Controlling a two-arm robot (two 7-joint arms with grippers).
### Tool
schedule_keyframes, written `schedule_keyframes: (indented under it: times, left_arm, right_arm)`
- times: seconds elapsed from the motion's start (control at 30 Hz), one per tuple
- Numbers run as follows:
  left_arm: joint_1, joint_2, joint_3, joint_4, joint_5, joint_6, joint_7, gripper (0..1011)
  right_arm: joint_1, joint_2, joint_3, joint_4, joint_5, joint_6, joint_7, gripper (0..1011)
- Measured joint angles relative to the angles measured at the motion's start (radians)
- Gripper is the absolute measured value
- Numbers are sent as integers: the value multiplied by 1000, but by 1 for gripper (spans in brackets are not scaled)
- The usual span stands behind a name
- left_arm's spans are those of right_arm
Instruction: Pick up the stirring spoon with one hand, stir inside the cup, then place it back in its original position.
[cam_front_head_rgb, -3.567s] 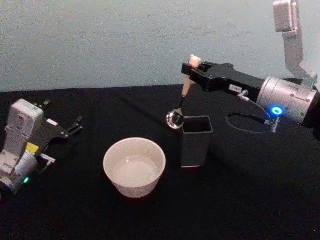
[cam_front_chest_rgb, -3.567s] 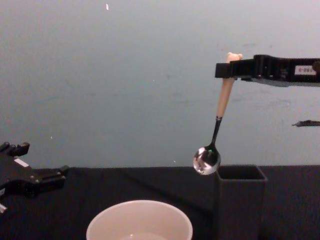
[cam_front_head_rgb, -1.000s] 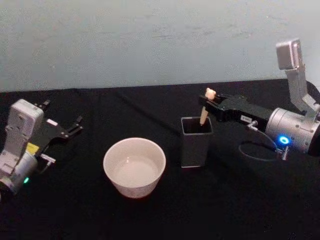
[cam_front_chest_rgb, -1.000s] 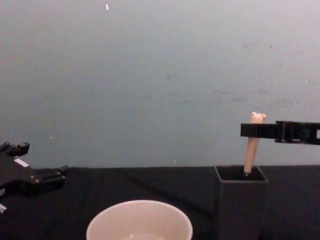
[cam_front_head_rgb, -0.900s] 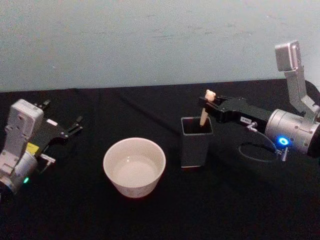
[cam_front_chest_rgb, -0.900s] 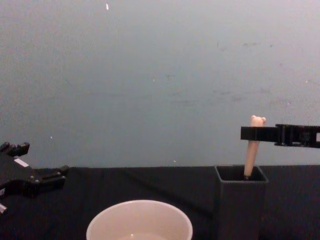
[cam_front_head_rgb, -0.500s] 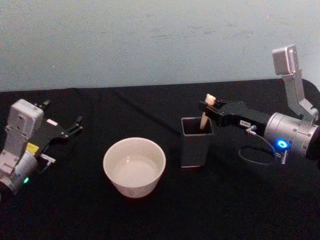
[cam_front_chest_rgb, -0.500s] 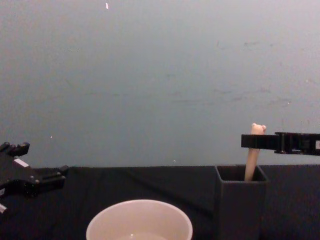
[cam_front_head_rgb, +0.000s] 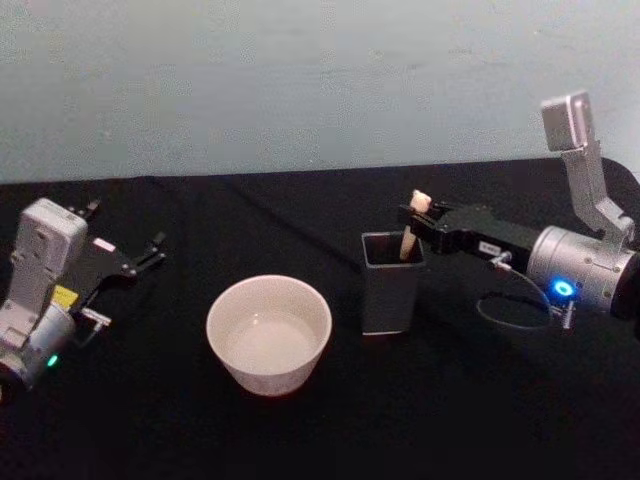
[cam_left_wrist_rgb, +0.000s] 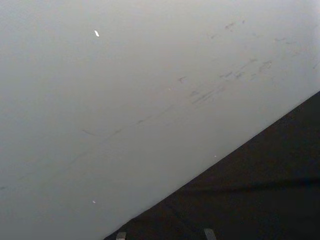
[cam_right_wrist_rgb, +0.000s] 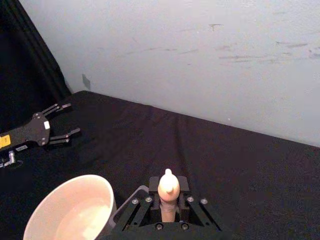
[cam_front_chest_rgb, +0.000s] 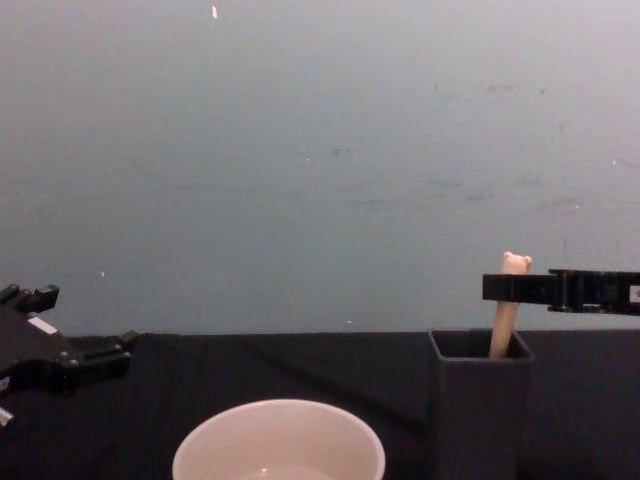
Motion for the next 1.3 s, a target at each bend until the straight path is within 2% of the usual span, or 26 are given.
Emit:
schedule_keyframes:
  times: [0.5, 0.6, 0.63, 0.77, 0.87, 1.0, 1.03, 1.13, 1.17, 1.3]
  left_arm:
    - [0, 0, 0, 0, 0, 0, 0, 1001]
    - [0, 0, 0, 0, 0, 0, 0, 1001]
    - [0, 0, 0, 0, 0, 0, 0, 1001]
    - [0, 0, 0, 0, 0, 0, 0, 1001]
    - [0, 0, 0, 0, 0, 0, 0, 1001]
    - [0, 0, 0, 0, 0, 0, 0, 1001]
    - [0, 0, 0, 0, 0, 0, 0, 1001]
    - [0, 0, 0, 0, 0, 0, 0, 1001]
    - [0, 0, 0, 0, 0, 0, 0, 1001]
    - [0, 0, 0, 0, 0, 0, 0, 1001]
  right_arm:
    - [0, 1, 0, 0, 0, -1, 0, 211]
    - [0, 1, 0, 0, 0, -1, 0, 242]
    - [0, 1, 0, 0, 0, -1, 0, 300]
    - [0, 2, 0, -1, 0, -2, 0, 390]
    - [0, 2, 0, -1, 0, -2, 0, 520]
    - [0, 2, 0, -2, 1, -2, 0, 620]
    - [0, 2, 0, -2, 1, -2, 0, 682]
    - [0, 2, 0, -2, 1, -2, 0, 735]
    - [0, 2, 0, -2, 1, -2, 0, 790]
    - [0, 2, 0, -2, 1, -2, 0, 903]
